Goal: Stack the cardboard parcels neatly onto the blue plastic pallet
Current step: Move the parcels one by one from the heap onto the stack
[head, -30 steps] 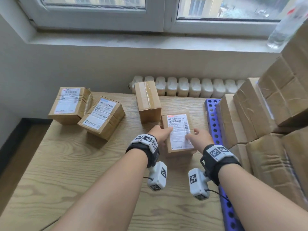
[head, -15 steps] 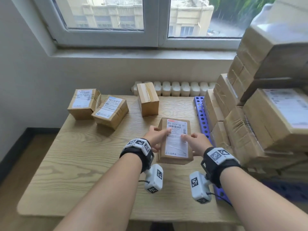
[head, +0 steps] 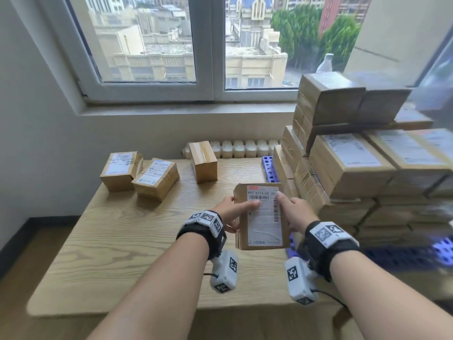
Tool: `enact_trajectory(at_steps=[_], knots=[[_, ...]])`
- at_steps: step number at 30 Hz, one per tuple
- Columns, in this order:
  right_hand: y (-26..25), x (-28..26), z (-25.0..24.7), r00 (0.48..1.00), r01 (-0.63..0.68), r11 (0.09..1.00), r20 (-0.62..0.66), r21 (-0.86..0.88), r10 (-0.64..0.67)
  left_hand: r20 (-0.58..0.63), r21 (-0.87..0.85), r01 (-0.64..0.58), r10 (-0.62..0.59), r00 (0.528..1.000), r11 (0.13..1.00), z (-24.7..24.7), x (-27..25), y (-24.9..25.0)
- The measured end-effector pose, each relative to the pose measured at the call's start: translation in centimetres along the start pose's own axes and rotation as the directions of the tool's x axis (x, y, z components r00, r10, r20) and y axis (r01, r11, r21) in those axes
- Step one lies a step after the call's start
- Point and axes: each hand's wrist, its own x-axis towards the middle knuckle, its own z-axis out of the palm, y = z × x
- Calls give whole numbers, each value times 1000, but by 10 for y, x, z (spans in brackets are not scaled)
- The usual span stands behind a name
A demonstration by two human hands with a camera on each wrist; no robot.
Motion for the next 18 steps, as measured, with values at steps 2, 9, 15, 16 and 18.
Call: enact_trajectory(at_steps=[2,9,15,16,18], knots=[[7,-3,-12,1000,-3,1000,-6,-13,2,44,22,-21,20,999,1000,8,-5,7],[36,-23,-69,998,64,988,-1,-142,-65,103,52,18,-24,994,998,59,-27,28],[84,-42,-133,996,93,993,-5,-73,-94,80,87,52,-59,995,995,130,-48,38],[89,-47,-142,995,103,993,17,-60,-103,67,76,56,-61,996,996,140,-52,38],[99,-53,-155,989,118,993,90,-1,-117,45,45,60,-62,997,997,156,-62,37]])
